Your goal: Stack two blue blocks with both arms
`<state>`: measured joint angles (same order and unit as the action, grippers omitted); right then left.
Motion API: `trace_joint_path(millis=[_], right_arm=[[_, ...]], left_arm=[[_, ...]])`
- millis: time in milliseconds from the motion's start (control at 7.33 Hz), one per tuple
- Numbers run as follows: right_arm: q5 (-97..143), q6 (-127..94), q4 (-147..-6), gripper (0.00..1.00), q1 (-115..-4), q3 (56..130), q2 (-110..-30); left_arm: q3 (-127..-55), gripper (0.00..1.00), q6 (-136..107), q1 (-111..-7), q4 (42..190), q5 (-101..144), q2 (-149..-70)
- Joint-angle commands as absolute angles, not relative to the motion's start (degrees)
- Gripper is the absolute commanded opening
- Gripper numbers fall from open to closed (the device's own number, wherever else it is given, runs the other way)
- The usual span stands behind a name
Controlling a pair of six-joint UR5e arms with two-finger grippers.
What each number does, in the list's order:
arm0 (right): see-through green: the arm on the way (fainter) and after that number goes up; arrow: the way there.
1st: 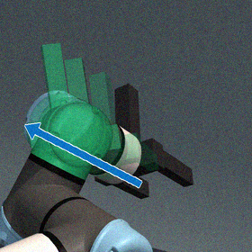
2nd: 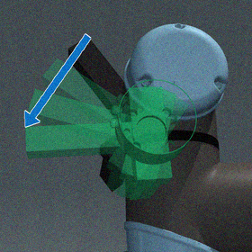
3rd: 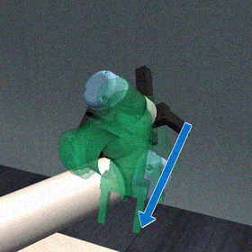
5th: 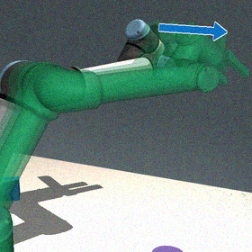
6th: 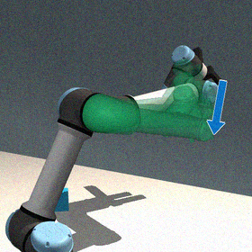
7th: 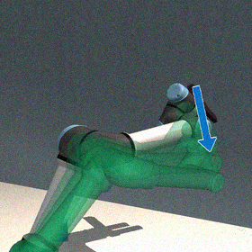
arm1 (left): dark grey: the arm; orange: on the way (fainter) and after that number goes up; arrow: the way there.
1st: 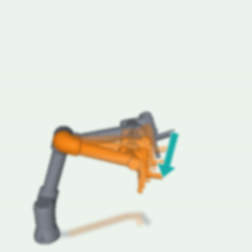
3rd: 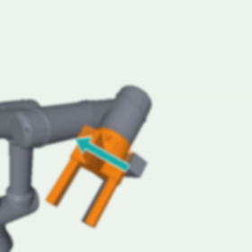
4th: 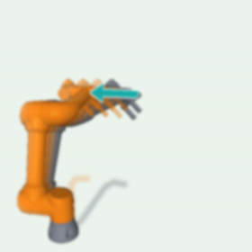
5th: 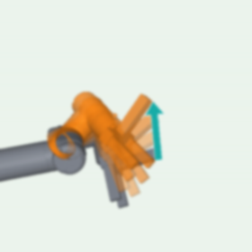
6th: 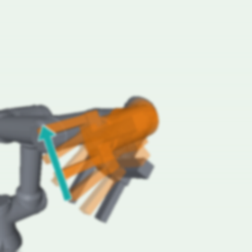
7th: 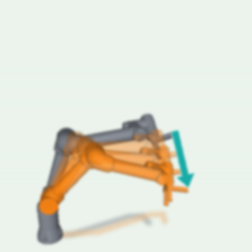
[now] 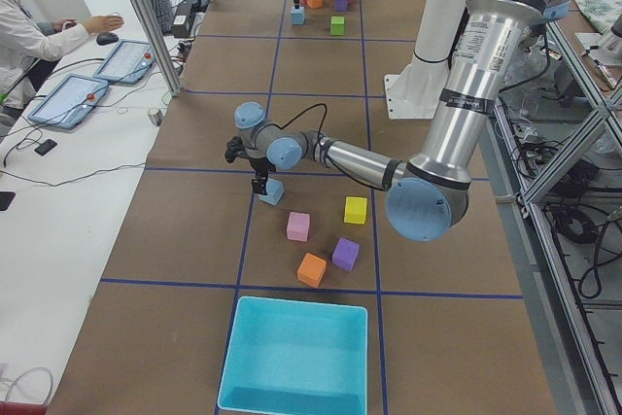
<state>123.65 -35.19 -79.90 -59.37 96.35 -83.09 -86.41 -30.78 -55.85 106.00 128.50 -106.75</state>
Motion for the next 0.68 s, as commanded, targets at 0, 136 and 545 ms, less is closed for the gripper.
trace_joint_path(millis=[0, 136, 545], right_arm=[[122.8, -37.7, -77.0, 1.0, -58.0, 94.7, -83.1], [122.4, -38.1, -73.9, 1.0, -57.7, 92.4, -83.1], [121.6, -40.8, -72.1, 1.0, -56.1, 91.4, -82.6]], left_arm=[[-86.2, 0.99, -30.3, -55.6, 106.0, 128.5, -106.0], [-86.2, 0.99, -30.3, -55.5, 106.1, 128.5, -105.7], [-86.3, 0.99, -30.3, -55.5, 106.1, 128.5, -105.7]])
